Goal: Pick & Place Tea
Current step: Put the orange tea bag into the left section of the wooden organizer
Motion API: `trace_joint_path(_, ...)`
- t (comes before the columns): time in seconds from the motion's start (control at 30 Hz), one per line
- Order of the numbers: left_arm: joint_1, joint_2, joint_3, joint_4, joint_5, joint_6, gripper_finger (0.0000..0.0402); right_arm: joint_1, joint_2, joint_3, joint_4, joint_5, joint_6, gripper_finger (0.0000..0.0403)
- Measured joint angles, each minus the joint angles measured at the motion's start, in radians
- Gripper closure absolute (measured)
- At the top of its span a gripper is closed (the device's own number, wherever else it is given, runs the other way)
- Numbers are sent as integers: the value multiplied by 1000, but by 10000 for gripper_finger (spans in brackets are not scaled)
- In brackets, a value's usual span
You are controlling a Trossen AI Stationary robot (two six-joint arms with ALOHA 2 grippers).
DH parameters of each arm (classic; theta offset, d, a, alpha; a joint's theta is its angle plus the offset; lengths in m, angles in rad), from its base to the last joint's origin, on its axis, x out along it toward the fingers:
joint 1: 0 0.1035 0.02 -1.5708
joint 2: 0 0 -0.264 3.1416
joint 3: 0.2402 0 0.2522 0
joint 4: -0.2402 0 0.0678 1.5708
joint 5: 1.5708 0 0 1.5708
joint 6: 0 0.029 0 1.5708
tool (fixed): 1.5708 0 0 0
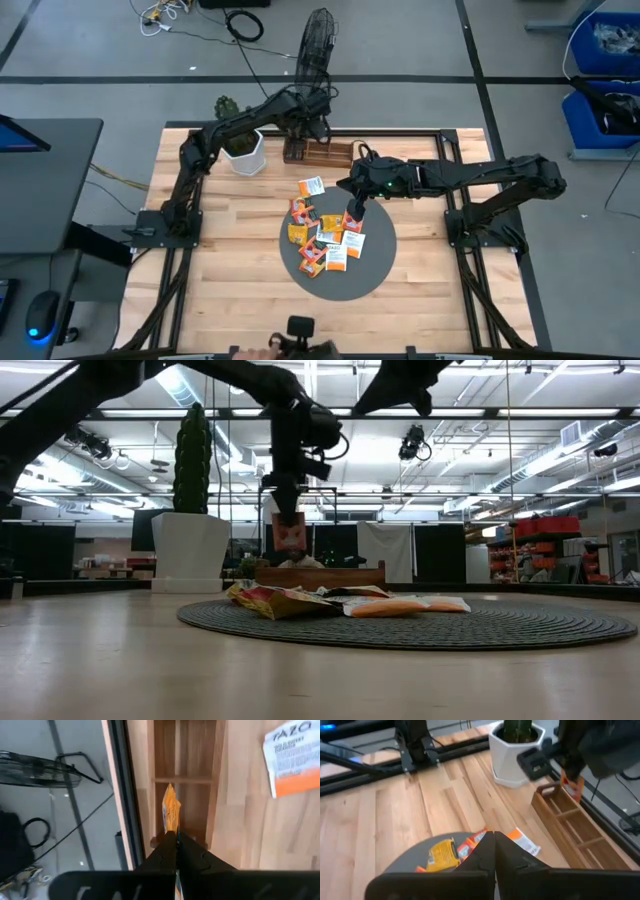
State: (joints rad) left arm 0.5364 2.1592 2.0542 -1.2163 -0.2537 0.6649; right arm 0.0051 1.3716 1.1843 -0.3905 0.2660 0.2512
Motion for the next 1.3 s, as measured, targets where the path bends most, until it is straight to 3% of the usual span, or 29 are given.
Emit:
trace_joint_path(0.7, 88, 61, 0, 39, 139, 130, 400, -2, 5, 0, 48, 6, 30, 403)
trace_joint_path(1.3, 95, 97, 0, 13, 166, 127, 400, -1, 15, -1, 52, 5, 55, 403)
